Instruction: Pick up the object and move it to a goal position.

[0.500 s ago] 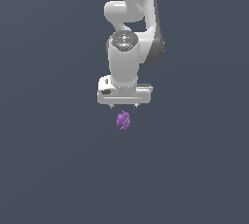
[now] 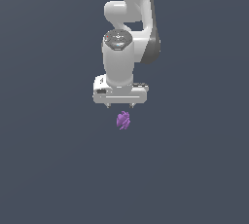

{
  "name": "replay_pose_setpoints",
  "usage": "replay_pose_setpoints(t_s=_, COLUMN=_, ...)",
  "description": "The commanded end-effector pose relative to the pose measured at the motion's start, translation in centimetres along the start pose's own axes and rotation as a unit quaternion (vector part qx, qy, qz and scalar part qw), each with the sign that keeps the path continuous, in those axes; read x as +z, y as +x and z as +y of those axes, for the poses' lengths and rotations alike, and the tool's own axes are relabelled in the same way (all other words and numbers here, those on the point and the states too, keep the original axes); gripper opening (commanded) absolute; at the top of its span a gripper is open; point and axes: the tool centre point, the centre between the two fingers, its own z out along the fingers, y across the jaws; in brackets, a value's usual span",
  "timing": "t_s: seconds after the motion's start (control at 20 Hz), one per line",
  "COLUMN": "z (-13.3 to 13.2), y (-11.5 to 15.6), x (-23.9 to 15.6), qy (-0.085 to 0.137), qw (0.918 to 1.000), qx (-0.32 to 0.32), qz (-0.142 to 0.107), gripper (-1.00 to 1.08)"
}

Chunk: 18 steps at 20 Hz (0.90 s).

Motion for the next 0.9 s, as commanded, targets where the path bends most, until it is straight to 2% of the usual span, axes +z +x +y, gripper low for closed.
replay_pose_setpoints(t_s=0.0, z=0.4, y=-0.1, x=-0.1, qy=0.0, qw=1.0, qx=0.0, qz=-0.002, gripper=1.0)
replay_pose_setpoints(t_s=0.35, z=0.2, y=0.0, x=0.9, qy=0.0, qw=1.0, qx=-0.003, qz=0.0, gripper=1.0)
replay_pose_setpoints(t_s=0.85, z=-0.6, y=0.0, x=5.6, qy=0.002, qw=0.9997, qx=-0.021, qz=0.009, gripper=1.0)
